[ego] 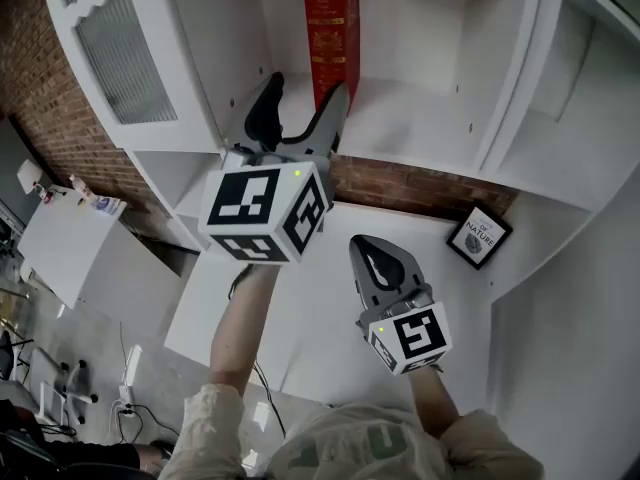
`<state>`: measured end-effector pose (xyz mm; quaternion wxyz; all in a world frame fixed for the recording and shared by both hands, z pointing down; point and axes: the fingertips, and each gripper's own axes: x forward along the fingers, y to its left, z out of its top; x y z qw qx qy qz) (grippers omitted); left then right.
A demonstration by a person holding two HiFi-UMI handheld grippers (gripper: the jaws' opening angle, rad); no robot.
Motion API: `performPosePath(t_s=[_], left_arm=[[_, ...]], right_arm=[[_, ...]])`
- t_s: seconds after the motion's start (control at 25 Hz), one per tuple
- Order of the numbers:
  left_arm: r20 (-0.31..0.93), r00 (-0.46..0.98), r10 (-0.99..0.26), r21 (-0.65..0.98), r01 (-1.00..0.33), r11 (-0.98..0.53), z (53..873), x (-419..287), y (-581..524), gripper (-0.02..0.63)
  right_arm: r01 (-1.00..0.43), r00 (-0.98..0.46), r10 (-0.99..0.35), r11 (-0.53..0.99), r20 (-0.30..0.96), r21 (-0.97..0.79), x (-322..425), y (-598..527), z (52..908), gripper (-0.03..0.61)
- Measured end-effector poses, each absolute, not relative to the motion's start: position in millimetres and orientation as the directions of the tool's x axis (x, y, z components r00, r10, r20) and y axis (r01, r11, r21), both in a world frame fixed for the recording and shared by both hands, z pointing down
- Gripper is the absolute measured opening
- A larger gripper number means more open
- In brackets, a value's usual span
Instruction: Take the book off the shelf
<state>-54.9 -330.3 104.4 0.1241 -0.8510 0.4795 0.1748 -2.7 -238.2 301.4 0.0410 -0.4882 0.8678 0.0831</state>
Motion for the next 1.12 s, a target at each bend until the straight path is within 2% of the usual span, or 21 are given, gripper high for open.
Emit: performPosePath(t_s=[0.24,0.4,0.64,0.92,1.12], left_arm=[[-0.304,0.452,-0.839,-0.065,-0.888,-0.455,64.0,-29.5,-409.4,0.298],[-0.228,0.407,-0.885,-0.079,-0.913,-0.400,67.4,-18.8,-446.1,0.298],[-0.093,0.420,-0.903,-0.020,-0.907,-0.420,91.7,-6.1,-482.6,0.298],[-0.078,0.409,-0.909,-0.023,-0.913,-0.408,93.1,-4.8,-491.9,0.296],[-0.072,0.391,-0.917,-0.012,-0.920,-0.391,93.2,-6.7,-492.4,0.272]], right_arm=[[-0.853,-0.521,-0.845,0.507,-0.124,0.127,9.1,-231.0,305.5,0.014],[-0.862,-0.506,-0.853,0.497,-0.125,0.095,23.2,-229.9,306.4,0.014],[-0.870,-0.493,-0.862,0.488,-0.118,0.067,42.7,-230.6,312.8,0.014],[-0.881,-0.473,-0.874,0.473,-0.111,0.026,57.5,-240.8,321.4,0.014],[-0.885,-0.463,-0.878,0.465,-0.123,0.017,58.6,-243.9,318.1,0.014]])
